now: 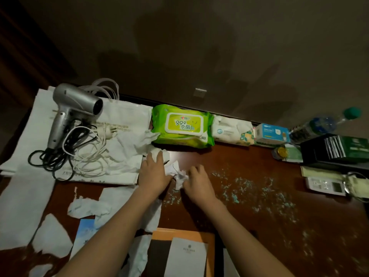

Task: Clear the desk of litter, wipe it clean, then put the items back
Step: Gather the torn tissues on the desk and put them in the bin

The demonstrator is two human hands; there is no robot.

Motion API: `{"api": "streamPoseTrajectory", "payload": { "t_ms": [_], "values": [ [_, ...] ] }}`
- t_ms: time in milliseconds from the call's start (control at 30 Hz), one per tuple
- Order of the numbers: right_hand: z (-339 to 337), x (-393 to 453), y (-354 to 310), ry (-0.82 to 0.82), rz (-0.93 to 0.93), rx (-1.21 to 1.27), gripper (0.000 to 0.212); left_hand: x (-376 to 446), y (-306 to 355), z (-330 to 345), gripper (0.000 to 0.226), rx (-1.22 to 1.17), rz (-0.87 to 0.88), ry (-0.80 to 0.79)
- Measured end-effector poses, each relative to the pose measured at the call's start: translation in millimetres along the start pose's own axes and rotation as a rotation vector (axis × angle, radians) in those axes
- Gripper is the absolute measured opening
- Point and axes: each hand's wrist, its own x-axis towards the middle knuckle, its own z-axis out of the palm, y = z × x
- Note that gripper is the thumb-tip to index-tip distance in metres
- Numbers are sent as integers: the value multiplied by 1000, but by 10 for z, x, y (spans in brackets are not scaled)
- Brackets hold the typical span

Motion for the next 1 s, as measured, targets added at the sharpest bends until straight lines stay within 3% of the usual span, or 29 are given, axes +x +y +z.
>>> {"api": "streamPoseTrajectory", "payload": {
  "t_ms": [100, 167, 300, 467, 633, 767, 900, 1000],
  "values": [
    [28, 10, 9, -46, -7, -91, 39, 30, 31, 58, 87, 93, -21, -9],
    [46, 17, 17, -57, -19, -141, 37, 54, 44, 81, 82, 94, -6, -10],
    [53, 16, 82, -62, -72, -185, 21, 99, 31, 90, 54, -67, 27, -35],
    [-83, 35, 46, 36, -44, -7, 18, -11, -6, -79, 15, -370, 54, 142],
    [-251, 260, -406, 82, -134, 180, 30, -230, -124, -387, 12, -631, -12, 307],
    [-324, 449, -944, 96, -261, 196, 35, -341, -409, -473, 32, -711, -99, 388],
    [-210, 606, -1345, 12, -258, 95, 50, -412, -685, -457, 22, -694, -188, 423],
    [-20, 744, -1459, -52, -255, -157, 74, -463, -827, -476, 19, -737, -304, 427]
  ]
}}
